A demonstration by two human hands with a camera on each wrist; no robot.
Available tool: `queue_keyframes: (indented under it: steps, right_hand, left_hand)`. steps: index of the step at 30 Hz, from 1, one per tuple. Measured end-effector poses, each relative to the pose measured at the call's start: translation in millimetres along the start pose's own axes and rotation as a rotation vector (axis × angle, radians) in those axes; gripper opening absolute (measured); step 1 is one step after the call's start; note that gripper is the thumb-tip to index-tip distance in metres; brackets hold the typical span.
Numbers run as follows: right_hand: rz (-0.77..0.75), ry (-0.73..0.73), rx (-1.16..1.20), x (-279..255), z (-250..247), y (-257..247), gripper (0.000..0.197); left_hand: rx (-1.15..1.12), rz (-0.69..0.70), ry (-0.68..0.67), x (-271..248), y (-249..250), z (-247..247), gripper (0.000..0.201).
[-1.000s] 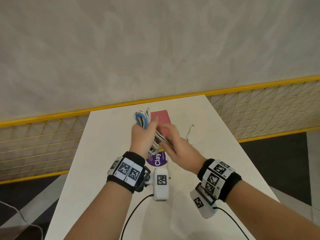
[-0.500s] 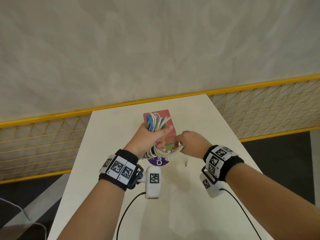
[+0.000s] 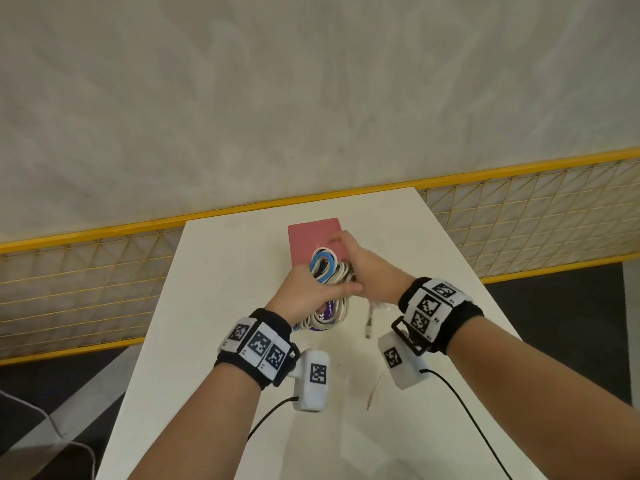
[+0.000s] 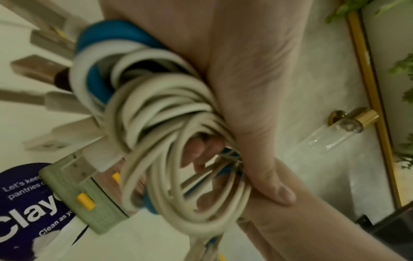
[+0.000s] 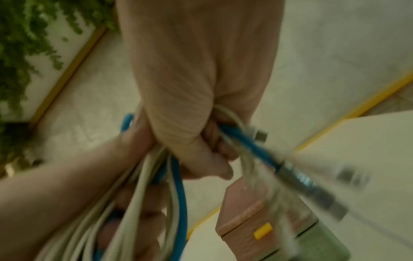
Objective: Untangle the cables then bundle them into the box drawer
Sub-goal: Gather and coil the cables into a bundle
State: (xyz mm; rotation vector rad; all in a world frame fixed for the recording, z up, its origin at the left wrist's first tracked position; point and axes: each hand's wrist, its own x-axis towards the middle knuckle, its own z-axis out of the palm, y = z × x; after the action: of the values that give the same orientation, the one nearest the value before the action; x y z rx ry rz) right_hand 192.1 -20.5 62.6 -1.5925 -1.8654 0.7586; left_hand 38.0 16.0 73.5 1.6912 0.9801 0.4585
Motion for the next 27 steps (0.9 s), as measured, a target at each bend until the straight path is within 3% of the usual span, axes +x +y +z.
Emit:
queue_keyframes:
  steps: [4, 7, 9, 12, 15, 18, 23, 27]
  right_hand:
    - [-0.035, -0.136, 0.280, -6, -14, -1, 0.084]
    - [-0.005, -0.133, 0.406, -10, -16, -1, 0.081]
    - [-0.006, -0.067, 0.330, -13, -19, 1, 0.059]
    - [-0.022, -0.014, 0.019, -21, -27, 8, 0.015]
    - [0.016, -0.021, 0.014, -33, -22, 9, 0.013]
    - [0.048, 0.102, 0.117, -31, -8, 7, 0.025]
    - [0.142, 0.339, 0.373, -12, 21, -4, 0.019]
    - [0.092, 0.336, 0.436, -2, 33, -18, 0.020]
  left_hand:
    - [0.044, -0.001, -0.048, -2, 0, -5, 0.029]
    - [0.124, 0.011, 0.007, 2, 0, -7, 0.027]
    - [0.127, 0.013, -0.014, 0, 4, -9, 0.023]
    - [0.055, 0.034, -0.054, -6, 11, -14, 0.024]
    - [-0.032, -0.012, -0.020, -5, 10, -14, 0.028]
    - [-0.088, -0.004, 0.070, 1, 4, -7, 0.041]
    - [-0.162, 0.075, 0.214, 0, 6, 11, 0.016]
    - [-0.284, 0.004, 0.278, 3, 9, 16, 0.057]
